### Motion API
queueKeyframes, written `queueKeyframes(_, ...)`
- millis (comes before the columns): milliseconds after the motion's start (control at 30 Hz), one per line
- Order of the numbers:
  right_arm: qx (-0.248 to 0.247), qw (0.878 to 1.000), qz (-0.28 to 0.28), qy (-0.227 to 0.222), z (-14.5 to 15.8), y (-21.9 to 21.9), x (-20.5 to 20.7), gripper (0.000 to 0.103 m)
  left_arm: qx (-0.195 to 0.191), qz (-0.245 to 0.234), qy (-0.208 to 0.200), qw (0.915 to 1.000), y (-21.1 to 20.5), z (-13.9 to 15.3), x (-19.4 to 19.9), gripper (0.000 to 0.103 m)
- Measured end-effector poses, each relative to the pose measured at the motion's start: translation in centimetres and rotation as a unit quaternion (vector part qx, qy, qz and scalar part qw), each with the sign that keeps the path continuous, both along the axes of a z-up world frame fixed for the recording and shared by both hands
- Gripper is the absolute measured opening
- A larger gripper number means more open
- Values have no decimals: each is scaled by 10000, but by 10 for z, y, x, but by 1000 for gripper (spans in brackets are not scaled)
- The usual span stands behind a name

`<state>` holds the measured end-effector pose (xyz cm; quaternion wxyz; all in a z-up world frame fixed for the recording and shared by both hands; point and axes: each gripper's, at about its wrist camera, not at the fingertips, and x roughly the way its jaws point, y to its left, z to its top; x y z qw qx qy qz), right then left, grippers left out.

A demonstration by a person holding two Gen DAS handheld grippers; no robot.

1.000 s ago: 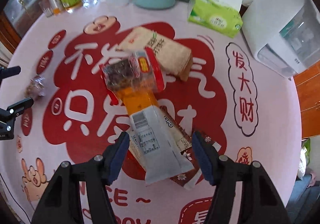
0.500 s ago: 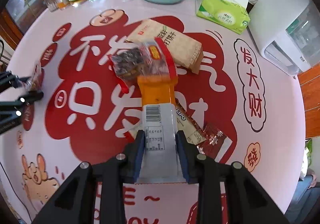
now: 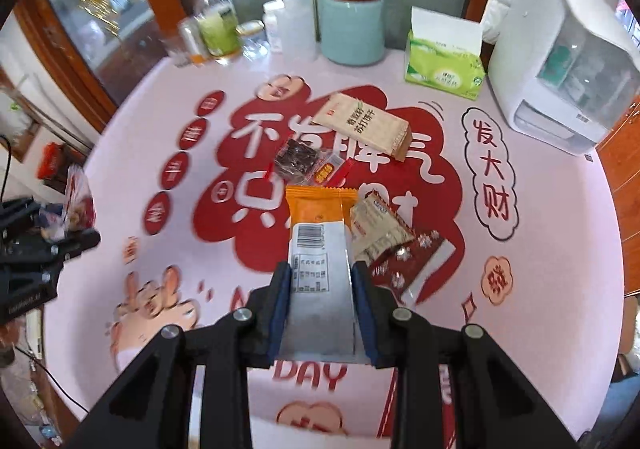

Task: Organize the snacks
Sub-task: 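Carry both snacks over the tray and release them inside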

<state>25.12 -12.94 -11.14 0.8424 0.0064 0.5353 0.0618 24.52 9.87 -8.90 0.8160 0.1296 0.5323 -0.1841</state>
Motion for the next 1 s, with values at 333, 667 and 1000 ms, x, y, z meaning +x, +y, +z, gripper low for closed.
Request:
queueKeyframes(333,427,9952,556,-677,72,-30,-130,31,-525,314,-141,9980,-34,59,-136,39)
queueKeyframes(667,875,9827,855,-1394,115,-50,-250,32,-876,667,-447,9929,-61,73,-236,39)
queueKeyframes(1000,837,9842,941,-1245,99,-51,-288,32,-874,917,-414,9911,-82,52,-264,40)
